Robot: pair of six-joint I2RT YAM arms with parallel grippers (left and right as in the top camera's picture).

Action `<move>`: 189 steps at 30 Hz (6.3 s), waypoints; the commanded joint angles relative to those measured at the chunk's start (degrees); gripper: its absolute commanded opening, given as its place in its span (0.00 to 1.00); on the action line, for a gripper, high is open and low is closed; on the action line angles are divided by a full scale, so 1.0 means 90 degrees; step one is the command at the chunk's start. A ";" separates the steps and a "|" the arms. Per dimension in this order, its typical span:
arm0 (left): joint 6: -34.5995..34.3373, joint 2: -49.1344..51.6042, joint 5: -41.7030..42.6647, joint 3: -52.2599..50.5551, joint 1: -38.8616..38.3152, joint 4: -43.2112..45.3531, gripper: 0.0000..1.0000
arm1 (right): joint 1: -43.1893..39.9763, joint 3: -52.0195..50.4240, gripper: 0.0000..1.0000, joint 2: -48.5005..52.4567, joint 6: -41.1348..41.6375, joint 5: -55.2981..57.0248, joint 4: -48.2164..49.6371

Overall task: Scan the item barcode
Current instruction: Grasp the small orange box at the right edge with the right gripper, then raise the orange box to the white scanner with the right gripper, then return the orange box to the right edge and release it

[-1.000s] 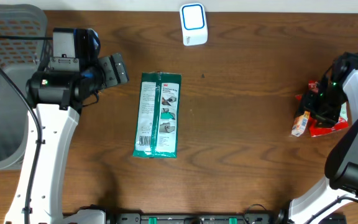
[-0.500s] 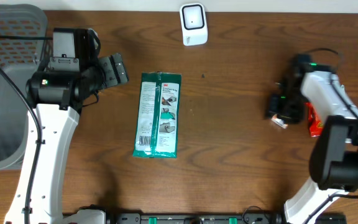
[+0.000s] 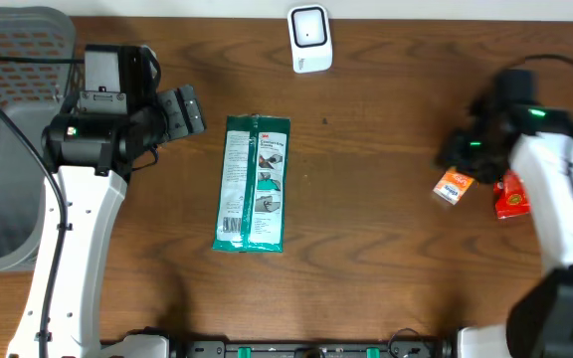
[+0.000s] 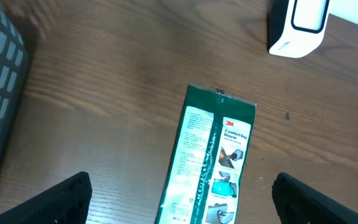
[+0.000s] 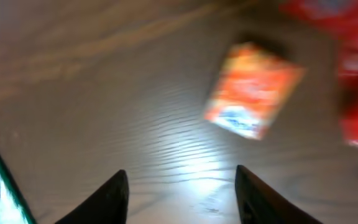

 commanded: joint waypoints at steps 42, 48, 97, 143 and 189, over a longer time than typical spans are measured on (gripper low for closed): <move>0.0061 -0.0012 -0.0036 0.0017 0.0027 0.0000 0.93 | -0.1474 -0.3451 0.29 0.0036 0.0622 -0.0435 0.4415; 0.0061 -0.0012 -0.0036 0.0017 0.0027 0.0000 0.93 | -0.1472 -0.3883 0.29 0.0036 0.0648 -0.0678 0.5151; 0.0058 -0.0012 -0.0036 0.0017 0.0027 0.0000 0.93 | 0.1496 0.4964 0.01 0.0947 -0.0155 0.1761 -0.1370; 0.0061 -0.0012 -0.0036 0.0017 0.0027 0.0000 0.93 | 0.3815 0.8624 0.01 0.4845 -0.2091 0.5100 -0.0656; 0.0061 -0.0012 -0.0036 0.0017 0.0027 0.0000 0.93 | -0.0488 0.5421 0.68 0.4279 -0.1263 -0.2562 -0.2754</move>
